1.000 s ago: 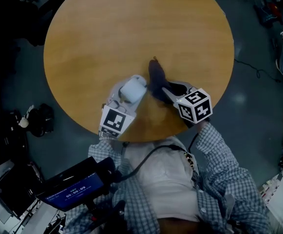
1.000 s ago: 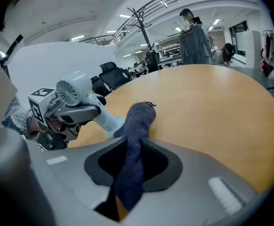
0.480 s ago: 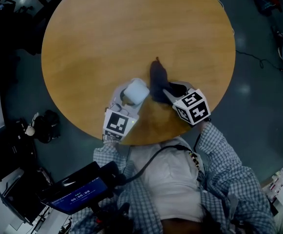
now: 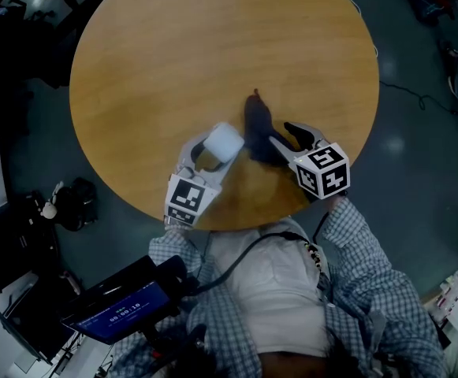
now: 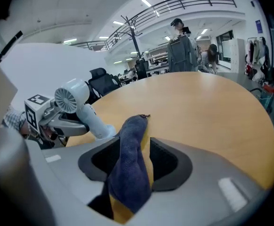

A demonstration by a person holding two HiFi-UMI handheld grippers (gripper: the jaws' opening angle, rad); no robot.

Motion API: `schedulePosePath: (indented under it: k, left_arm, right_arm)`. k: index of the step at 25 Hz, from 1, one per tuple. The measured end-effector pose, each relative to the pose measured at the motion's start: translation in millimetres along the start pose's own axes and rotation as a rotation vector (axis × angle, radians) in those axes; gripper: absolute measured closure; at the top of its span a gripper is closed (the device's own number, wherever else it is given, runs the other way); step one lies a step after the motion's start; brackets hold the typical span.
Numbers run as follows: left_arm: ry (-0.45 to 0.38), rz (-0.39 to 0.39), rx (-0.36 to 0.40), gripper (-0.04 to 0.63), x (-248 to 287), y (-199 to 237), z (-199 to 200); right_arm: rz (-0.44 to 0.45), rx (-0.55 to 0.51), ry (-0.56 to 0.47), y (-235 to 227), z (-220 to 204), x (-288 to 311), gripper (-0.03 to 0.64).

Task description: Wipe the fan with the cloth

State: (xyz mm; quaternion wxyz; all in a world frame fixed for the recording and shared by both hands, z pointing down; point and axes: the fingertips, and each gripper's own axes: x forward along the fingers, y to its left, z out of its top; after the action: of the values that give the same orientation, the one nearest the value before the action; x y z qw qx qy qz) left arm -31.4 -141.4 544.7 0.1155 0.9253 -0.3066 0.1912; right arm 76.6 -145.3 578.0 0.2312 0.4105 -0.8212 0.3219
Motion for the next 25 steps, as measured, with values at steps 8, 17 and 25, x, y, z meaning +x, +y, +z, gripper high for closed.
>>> schedulePosePath:
  k: [8, 17, 25]
  left_arm:
    - [-0.008, 0.083, -0.035, 0.523, -46, 6, -5]
    - [-0.118, 0.069, -0.059, 0.595, -90, -19, 24]
    - [-0.153, 0.054, -0.081, 0.595, -122, -30, 61]
  right_arm:
    - [-0.125, 0.034, -0.221, -5, 36, -56, 0.613]
    - [-0.112, -0.002, -0.293, 49, 33, -92, 0.614]
    - [-0.051, -0.078, -0.379, 93, 66, -129, 0.614]
